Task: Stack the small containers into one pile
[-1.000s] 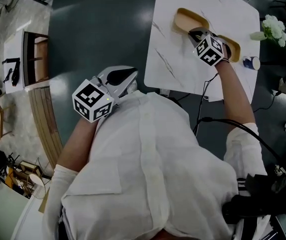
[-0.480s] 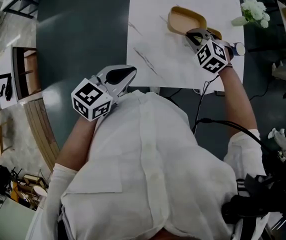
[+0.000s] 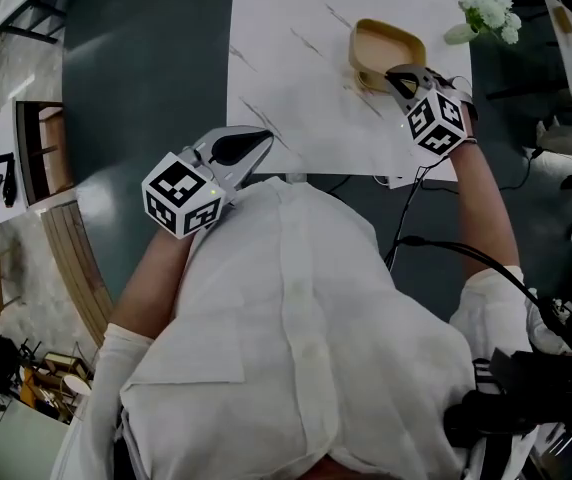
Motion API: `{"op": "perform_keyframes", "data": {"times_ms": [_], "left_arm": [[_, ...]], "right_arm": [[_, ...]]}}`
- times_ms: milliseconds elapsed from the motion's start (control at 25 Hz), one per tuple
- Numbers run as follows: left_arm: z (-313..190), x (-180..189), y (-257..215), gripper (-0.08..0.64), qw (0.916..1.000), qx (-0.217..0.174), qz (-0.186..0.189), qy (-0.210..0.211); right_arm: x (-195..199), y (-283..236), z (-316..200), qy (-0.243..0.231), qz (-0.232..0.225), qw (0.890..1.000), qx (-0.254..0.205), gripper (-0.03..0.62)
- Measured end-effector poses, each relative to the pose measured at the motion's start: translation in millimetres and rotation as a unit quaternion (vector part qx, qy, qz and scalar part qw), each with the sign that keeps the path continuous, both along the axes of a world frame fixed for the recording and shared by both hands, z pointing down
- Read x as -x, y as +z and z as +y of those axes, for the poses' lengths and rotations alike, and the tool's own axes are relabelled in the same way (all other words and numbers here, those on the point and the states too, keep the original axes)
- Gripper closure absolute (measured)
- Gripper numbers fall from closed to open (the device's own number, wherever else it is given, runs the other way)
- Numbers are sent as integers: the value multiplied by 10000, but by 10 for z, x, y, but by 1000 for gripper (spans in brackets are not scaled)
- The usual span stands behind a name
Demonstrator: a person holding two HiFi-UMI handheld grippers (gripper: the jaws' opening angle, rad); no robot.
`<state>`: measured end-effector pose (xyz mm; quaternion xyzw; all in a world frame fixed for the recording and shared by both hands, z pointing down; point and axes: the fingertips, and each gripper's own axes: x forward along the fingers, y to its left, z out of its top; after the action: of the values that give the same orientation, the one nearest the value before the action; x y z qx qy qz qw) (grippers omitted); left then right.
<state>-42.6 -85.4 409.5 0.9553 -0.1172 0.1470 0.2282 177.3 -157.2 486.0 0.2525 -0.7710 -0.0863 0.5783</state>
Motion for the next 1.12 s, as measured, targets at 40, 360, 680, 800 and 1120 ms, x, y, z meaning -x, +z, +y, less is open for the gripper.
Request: {"op": "perform_keyframes", "data": {"times_ms": [40, 360, 680, 800, 1120], "left_arm": [[7, -34, 5, 553, 10000, 0, -4, -7], [63, -257, 15, 553, 9999, -15, -22, -102], [131, -417, 49, 552, 9996, -129, -170, -182], [143, -441, 49, 554, 9994, -114, -201, -240], [174, -422, 93, 552, 9986, -80, -385, -363]], "right_arm": [[-49, 2, 18, -9, 15, 10000, 2, 580], [-333, 31, 126, -46, 28, 10000, 35, 580], [-443, 171, 174, -130, -2, 9999, 70, 580], [-471, 279, 204, -183, 19, 9997, 130, 580], [-536, 604, 212, -153, 60, 9994, 289, 580]]}}
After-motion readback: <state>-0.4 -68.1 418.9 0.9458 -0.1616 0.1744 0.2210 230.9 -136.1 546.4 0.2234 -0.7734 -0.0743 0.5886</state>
